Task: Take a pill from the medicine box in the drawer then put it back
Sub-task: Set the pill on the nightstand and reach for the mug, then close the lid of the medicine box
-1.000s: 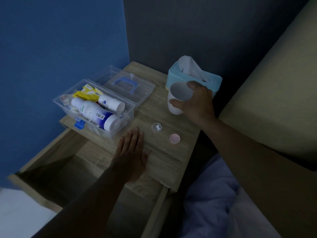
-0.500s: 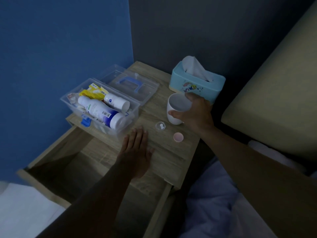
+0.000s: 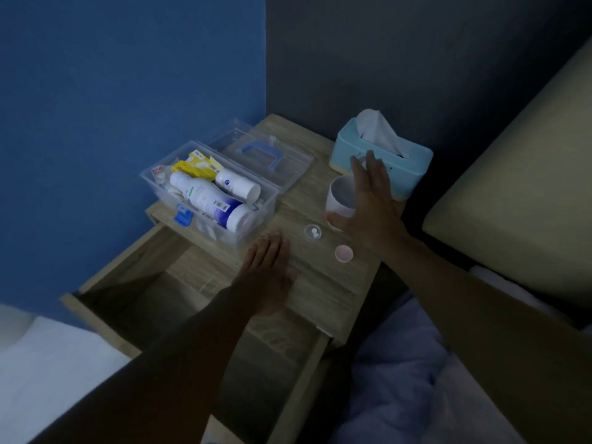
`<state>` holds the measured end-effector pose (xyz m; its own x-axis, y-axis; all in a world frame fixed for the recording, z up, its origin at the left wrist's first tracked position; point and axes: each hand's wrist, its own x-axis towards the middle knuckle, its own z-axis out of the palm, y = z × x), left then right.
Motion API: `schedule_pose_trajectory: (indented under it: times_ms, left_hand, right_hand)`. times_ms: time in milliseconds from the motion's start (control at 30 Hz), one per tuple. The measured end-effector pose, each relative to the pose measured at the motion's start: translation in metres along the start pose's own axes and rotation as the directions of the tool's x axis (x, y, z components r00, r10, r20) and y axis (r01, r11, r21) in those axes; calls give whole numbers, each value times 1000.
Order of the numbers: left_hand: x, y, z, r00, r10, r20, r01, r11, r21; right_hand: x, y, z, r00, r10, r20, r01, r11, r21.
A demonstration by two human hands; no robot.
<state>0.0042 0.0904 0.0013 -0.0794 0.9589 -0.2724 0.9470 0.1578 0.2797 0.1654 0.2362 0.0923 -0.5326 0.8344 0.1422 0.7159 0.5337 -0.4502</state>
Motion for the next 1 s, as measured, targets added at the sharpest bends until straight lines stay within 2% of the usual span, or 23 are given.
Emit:
schedule_pose_trajectory:
  times_ms: [100, 200, 300, 400, 467, 567, 600, 700, 767, 933, 1000]
  left_hand:
    - [-17, -18, -15, 993, 120, -19, -122, 983, -139]
    - [-50, -38, -22, 971, 96, -218, -147, 962, -231]
    - [-76, -60, -27, 955, -12, -298, -60, 971, -231]
    - [-89, -89, -32, 929, -261, -261, 159, 921, -355]
    - [-93, -106, -39, 870, -400, -287, 253, 864, -435]
    - [-87, -126, -52, 759, -384, -526, 159, 893, -422]
    - [-83, -129, -58, 753, -364, -548, 134, 901, -414]
    - [-68, -136, -68, 826, -270, -495, 96, 932, -349]
    - [-60, -137, -67, 861, -218, -459, 89, 954, -287]
    - [-52, -138, -62, 869, -244, -430, 139, 955, -260]
    - [-50, -140, -61, 864, -241, -442, 150, 961, -231]
  right_hand:
    - [-3, -23, -4, 985, -163, -53, 165, 985, 48]
    - [-5, -48, 9, 979, -173, -106, 190, 964, 186]
    - [-1, -70, 33, 1000, -2, -24, 9, 945, 326]
    - [9, -87, 56, 974, 194, 118, -226, 878, 422]
    - [17, -98, 67, 948, 276, 158, -318, 826, 465]
    - [40, -112, 77, 881, 426, 204, -469, 737, 486]
    - [48, -116, 79, 847, 478, 231, -525, 688, 502]
    - [68, -124, 84, 750, 574, 328, -631, 472, 616]
    - [75, -126, 88, 737, 597, 316, -614, 396, 683]
    - [78, -127, 87, 696, 693, 190, -519, 302, 799]
    - [79, -125, 84, 730, 678, 90, -448, 374, 812]
